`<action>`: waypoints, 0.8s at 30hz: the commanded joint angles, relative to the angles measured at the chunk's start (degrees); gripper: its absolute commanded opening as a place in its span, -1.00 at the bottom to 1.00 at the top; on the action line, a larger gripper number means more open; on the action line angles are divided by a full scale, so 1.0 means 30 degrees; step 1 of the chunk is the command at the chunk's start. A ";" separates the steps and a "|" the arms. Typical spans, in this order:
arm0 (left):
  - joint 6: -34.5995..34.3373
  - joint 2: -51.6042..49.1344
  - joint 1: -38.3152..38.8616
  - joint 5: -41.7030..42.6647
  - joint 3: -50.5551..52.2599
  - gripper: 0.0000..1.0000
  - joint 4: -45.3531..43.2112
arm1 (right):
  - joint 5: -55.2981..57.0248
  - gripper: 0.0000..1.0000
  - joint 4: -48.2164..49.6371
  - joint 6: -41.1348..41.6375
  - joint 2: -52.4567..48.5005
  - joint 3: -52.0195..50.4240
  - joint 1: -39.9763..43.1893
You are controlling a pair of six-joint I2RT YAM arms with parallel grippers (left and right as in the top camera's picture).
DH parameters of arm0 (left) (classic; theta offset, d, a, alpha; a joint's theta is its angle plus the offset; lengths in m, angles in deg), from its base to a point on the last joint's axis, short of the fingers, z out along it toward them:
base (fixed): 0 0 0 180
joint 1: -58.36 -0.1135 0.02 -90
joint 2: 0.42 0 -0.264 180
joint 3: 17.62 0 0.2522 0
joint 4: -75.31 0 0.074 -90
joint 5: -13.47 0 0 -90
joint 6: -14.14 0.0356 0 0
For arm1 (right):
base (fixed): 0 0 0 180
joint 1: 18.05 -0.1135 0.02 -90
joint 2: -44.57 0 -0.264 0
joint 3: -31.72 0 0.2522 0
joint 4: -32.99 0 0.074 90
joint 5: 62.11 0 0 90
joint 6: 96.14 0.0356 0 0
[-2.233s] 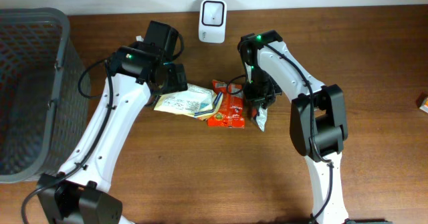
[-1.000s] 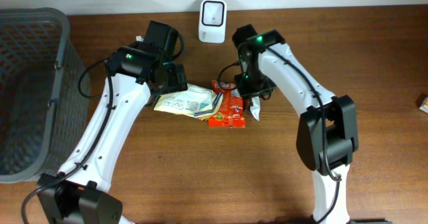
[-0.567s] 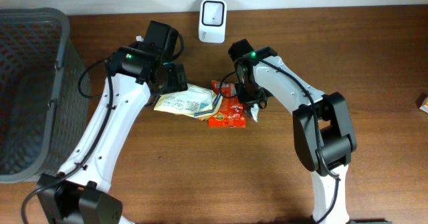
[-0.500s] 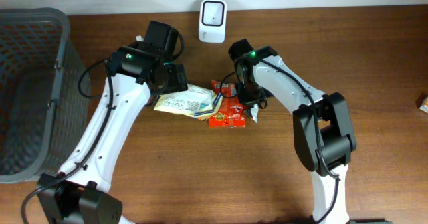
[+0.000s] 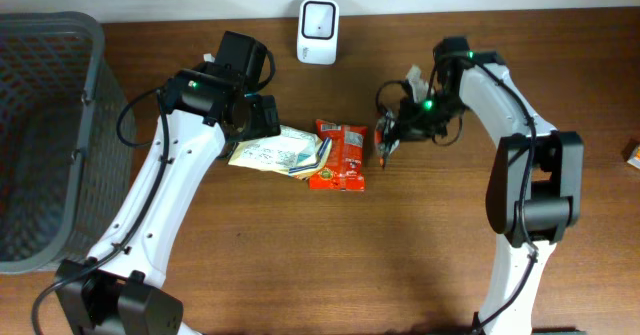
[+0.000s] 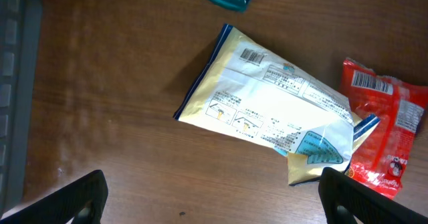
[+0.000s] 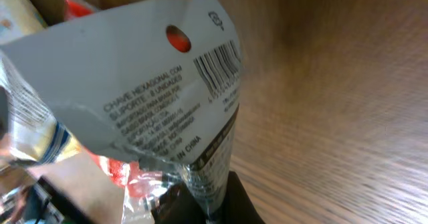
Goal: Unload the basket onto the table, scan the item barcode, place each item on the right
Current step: 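Lift the grey package with the right gripper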
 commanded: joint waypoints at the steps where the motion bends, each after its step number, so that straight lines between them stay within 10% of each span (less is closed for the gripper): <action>1: -0.0175 -0.0029 0.0000 -0.0138 -0.0036 0.98 0.0044 | -0.1603 -0.88 0.1035 -0.0160 -0.0146 -0.1960 0.0743; 3: -0.0175 -0.0029 0.0000 -0.0138 -0.0036 0.98 0.0044 | 0.0481 -0.81 0.1064 0.0597 -0.0146 -0.2419 0.1596; 6: -0.0175 -0.0029 0.0000 -0.0138 -0.0036 0.98 0.0044 | 0.3621 -0.02 0.0670 0.0590 -0.0131 -0.2317 0.2521; 15: -0.0175 -0.0029 0.0000 -0.0138 -0.0036 0.98 0.0044 | 0.6506 0.05 -0.7002 0.0495 -0.0073 0.4692 0.1829; 24: -0.0175 -0.0029 0.0000 -0.0138 -0.0036 0.98 0.0036 | 1.0360 0.00 -0.3694 0.4758 -0.0248 0.2623 -0.3002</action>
